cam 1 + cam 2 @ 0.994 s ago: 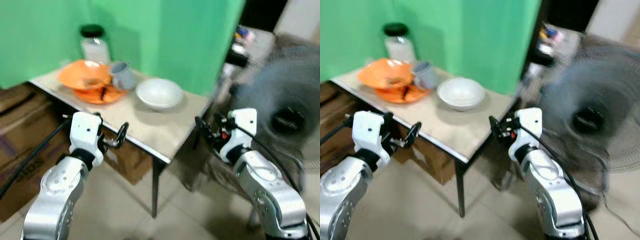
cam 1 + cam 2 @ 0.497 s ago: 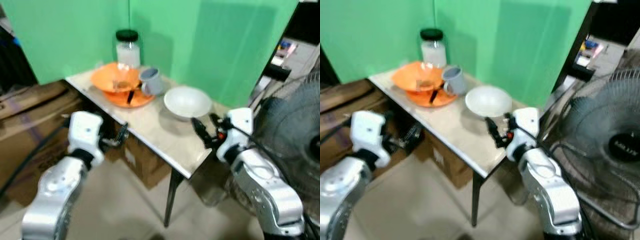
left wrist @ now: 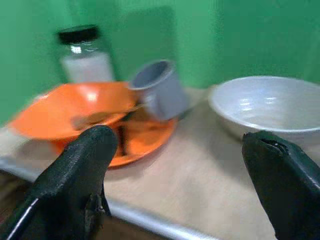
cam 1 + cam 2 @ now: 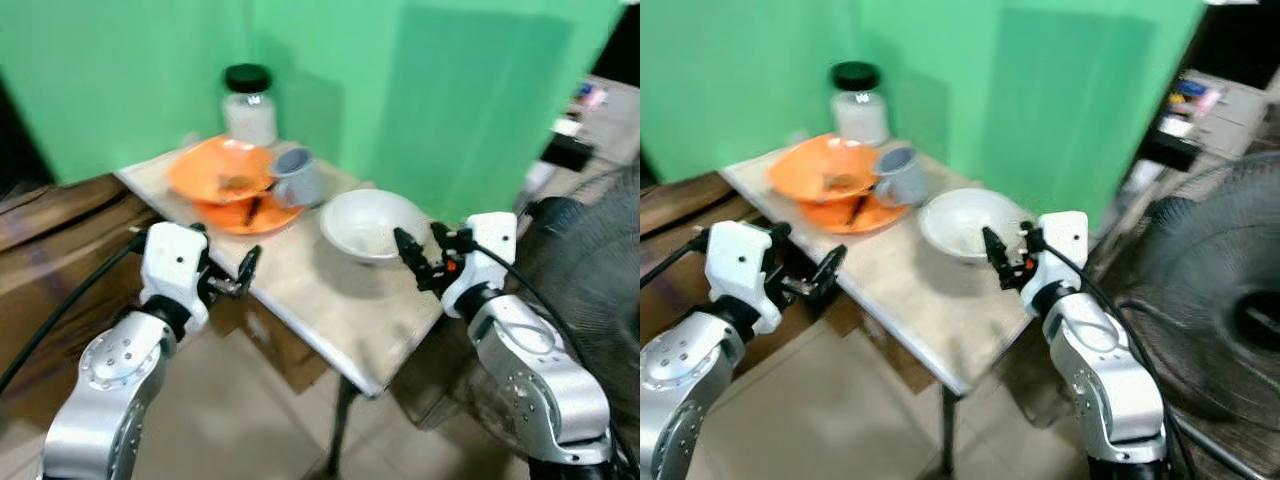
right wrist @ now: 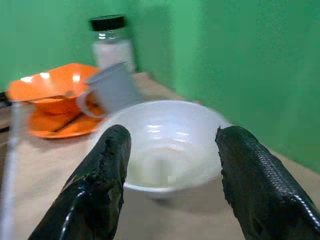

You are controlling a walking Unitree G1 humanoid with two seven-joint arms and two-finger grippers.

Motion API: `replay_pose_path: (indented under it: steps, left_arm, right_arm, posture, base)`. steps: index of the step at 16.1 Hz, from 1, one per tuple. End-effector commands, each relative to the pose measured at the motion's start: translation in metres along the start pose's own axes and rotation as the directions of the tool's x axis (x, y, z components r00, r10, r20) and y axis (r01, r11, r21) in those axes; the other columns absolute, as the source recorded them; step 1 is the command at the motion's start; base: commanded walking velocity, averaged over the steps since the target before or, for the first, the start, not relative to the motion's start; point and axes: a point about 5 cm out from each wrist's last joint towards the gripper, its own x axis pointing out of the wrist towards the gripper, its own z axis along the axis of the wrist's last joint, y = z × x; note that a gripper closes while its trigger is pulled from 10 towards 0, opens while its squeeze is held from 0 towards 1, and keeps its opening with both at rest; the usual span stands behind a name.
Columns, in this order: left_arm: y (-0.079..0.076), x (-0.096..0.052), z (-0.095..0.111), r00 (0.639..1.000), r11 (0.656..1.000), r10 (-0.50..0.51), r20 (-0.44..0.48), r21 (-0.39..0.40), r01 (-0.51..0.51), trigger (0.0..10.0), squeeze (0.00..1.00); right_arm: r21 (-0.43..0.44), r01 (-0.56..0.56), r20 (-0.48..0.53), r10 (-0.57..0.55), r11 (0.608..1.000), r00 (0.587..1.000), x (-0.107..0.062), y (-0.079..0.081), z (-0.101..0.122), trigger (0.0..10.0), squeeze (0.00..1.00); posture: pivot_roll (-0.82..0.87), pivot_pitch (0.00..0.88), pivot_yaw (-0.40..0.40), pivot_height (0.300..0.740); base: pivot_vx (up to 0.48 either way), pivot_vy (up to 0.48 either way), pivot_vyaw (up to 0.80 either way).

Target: Setting the table

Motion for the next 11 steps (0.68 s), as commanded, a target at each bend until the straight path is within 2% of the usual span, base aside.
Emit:
replay_pose_path:
  steps: [1,9,11]
  left_arm:
    - [-0.0005,-0.0007,0.0021,1.0,1.0,-0.017,0.002,0.018,0.017,10.0,0.0]
    - [-0.002,-0.0013,0.001,0.999,0.999,-0.036,-0.007,0.022,0.036,10.0,0.0]
    - [-0.0028,-0.0004,-0.002,0.998,0.998,-0.057,-0.025,0.03,0.058,10.0,0.0]
  right_arm:
    - [0.002,0.007,0.025,-0.007,1.0,1.0,0.0007,-0.0008,0.0063,10.0,0.0]
    - [0.062,0.063,0.002,-0.064,0.996,0.998,0.0019,-0.0062,0.006,10.0,0.0]
    - [0.079,0.085,-0.006,-0.085,0.993,0.996,0.0023,-0.0103,0.0056,10.0,0.0]
  posture:
    - [0.2,0.0,-0.005,0.74]
    - [0.19,0.0,0.002,0.74]
    - [0.19,0.0,0.004,0.74]
  base:
    - [0.326,0.0,0.0]
    - [0.318,0.0,0.0]
    - [0.122,0.0,0.0]
